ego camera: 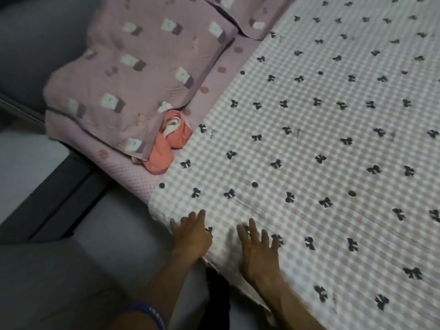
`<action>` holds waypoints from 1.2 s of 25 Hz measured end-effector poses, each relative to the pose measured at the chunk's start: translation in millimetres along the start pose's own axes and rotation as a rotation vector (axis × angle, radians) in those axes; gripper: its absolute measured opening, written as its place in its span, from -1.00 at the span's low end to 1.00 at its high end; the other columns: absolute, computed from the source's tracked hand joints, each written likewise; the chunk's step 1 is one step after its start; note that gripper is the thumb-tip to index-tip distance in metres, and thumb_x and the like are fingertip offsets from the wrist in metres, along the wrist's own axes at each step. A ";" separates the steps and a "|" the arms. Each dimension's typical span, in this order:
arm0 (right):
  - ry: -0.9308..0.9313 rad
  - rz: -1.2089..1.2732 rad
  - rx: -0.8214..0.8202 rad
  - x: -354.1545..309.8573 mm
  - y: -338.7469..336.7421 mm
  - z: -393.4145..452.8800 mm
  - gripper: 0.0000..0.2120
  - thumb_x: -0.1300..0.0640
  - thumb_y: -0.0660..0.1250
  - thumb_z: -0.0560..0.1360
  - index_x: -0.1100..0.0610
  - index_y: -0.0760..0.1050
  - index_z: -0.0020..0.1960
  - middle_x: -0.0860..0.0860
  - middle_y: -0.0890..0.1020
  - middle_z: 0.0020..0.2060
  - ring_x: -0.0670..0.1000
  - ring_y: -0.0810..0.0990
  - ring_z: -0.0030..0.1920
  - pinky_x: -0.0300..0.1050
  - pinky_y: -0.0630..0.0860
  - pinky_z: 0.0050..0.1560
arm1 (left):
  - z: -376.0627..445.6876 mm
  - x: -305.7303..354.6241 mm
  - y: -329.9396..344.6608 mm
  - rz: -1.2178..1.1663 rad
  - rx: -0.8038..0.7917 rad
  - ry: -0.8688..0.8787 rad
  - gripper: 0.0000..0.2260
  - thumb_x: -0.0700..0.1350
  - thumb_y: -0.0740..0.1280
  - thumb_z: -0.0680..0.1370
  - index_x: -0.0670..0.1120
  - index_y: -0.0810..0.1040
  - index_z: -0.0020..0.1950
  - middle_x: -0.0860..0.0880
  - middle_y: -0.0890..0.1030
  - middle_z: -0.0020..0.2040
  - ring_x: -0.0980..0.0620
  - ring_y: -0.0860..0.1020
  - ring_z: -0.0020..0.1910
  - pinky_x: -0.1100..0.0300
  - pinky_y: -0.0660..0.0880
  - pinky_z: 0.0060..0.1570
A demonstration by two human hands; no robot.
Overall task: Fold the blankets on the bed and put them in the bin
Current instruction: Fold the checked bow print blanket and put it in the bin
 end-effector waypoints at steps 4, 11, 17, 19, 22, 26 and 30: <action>0.045 -0.066 -0.061 -55.8 39.0 85.8 -0.20 -0.01 0.59 0.10 0.05 0.49 0.33 0.26 0.45 0.33 0.42 0.53 0.01 0.49 0.35 0.09 | 94.9 -88.4 -5.5 -0.070 0.110 -0.097 -0.40 -0.08 0.24 0.50 0.04 0.13 0.51 -0.09 0.13 0.53 -0.14 0.15 0.46 -0.27 -0.03 0.45; -0.012 -0.130 0.026 -110.6 56.4 116.0 -0.24 -0.14 0.55 0.23 0.02 0.46 0.38 0.24 0.44 0.37 0.50 0.47 0.19 0.50 0.38 0.14 | 141.5 -125.2 3.8 -0.219 0.215 -0.085 -0.43 -0.28 0.31 0.38 0.08 0.30 0.33 -0.17 0.40 0.26 -0.24 0.41 0.22 -0.17 0.28 0.30; -0.040 -0.046 0.148 -103.6 47.3 112.9 -0.49 0.01 0.30 0.52 0.02 0.31 0.44 0.16 0.34 0.46 0.30 0.43 0.34 0.40 0.36 0.20 | 143.5 -186.7 -31.0 -0.345 0.373 -0.127 -0.52 -0.32 0.31 0.38 0.00 0.34 0.23 -0.08 0.52 0.10 -0.20 0.51 0.09 -0.05 0.29 0.15; -0.043 -0.054 0.064 -101.8 48.1 111.9 -0.60 -0.01 0.14 0.59 0.01 0.29 0.41 0.13 0.27 0.47 0.27 0.34 0.39 0.38 0.27 0.23 | 147.4 -180.2 -33.1 -0.325 0.254 -0.153 -0.56 -0.17 0.34 0.45 -0.04 0.35 0.32 -0.12 0.50 0.23 -0.21 0.47 0.20 -0.05 0.28 0.24; -0.084 0.069 0.033 -97.8 36.0 105.5 -0.69 -0.02 0.11 0.60 -0.04 0.39 0.32 0.00 0.41 0.33 0.14 0.46 0.26 0.20 0.22 0.24 | 141.9 -169.0 -38.2 -0.438 0.141 -0.166 -0.65 0.02 0.38 0.50 -0.13 0.52 0.21 -0.17 0.54 0.21 -0.21 0.49 0.19 0.03 0.31 0.18; 0.200 0.718 0.061 -82.4 -20.3 115.6 -0.58 -0.23 0.15 0.58 -0.13 0.37 0.38 -0.09 0.61 0.20 -0.04 0.58 0.13 0.11 0.33 0.36 | 91.8 -132.1 -33.9 -0.240 0.507 0.057 -0.80 -0.03 0.29 0.53 -0.11 0.61 0.01 -0.12 0.65 -0.14 -0.18 0.60 -0.13 -0.22 0.23 0.35; 0.343 1.075 0.209 -48.6 -66.0 123.0 -0.35 -0.39 0.24 0.45 -0.07 0.28 0.42 -0.17 0.61 -0.07 -0.06 0.60 0.03 0.15 0.36 0.34 | -1.4 -29.9 10.2 -0.158 0.584 0.247 -0.89 -0.15 0.37 0.36 -0.01 0.57 -0.13 0.01 0.54 -0.23 -0.09 0.54 -0.23 -0.35 0.16 0.35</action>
Point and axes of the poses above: each hand's wrist, its own z-axis towards the middle knuckle, its own y-axis out of the palm, x = y × z, the point moved 4 cm from there along z, towards the middle knuckle
